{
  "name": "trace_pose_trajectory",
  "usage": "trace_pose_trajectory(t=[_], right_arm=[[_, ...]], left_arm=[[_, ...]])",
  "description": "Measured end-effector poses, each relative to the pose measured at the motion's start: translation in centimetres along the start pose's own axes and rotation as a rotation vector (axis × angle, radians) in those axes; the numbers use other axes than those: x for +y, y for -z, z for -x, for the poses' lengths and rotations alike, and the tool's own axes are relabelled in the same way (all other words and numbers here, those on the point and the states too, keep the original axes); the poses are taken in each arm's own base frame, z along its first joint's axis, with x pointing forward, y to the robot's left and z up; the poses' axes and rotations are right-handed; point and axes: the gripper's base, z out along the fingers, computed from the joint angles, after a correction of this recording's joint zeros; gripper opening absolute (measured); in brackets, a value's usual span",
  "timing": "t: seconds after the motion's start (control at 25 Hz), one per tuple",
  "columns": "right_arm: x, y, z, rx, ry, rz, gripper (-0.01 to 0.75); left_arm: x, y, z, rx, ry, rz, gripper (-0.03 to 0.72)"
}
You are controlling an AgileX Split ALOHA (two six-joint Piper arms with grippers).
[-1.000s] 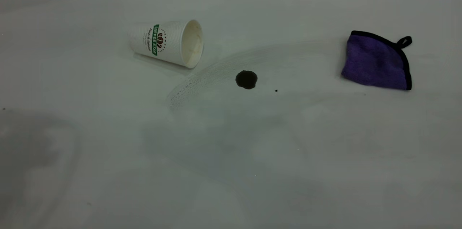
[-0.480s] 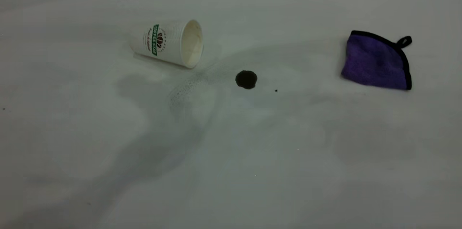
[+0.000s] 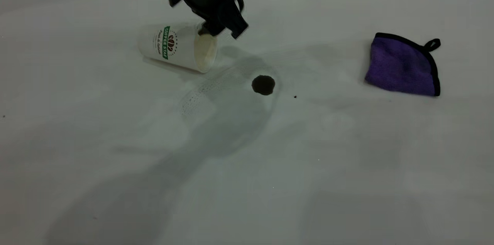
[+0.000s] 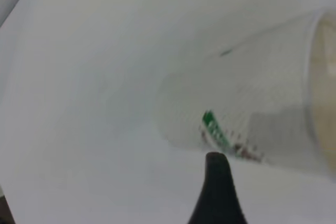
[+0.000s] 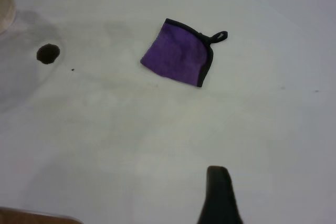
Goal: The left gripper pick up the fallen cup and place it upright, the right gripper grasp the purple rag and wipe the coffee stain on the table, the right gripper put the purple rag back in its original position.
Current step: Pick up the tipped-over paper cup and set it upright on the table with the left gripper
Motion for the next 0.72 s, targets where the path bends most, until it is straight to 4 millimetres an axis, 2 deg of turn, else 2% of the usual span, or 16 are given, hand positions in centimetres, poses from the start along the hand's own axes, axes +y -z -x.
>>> trace_pose_trajectory(t=[0.16,0.32,0.48,0.56,0.64,0.72], right_arm=[[0.0,0.0,0.0,0.0,0.0,0.0,0.588],[0.0,0.0,0.0,0.0,0.0,0.0,0.588],[0.0,0.0,0.0,0.0,0.0,0.0,0.588],[0.0,0.0,0.0,0.0,0.0,0.0,0.588],[0.0,0.0,0.0,0.0,0.0,0.0,0.588],[0.0,0.0,0.0,0.0,0.0,0.0,0.588]], left_arm=[[-1.2,-1.5,0.7,-0.012,-0.009,0.004,0.631],[-2.0,-2.9,0.6,-0.02,-0.054,0.035,0.626],[-1.8,-4.5,0.1,-0.004,-0.106,0.103,0.602],[-1.4,-4.9,0.1,-0.006,-0.112,0.128,0.548],[-1.0,-5.2,0.0,-0.004,-0.098,0.14,0.458],[-0.7,-5.3,0.1,-0.001,-0.088,0.146,0.306]])
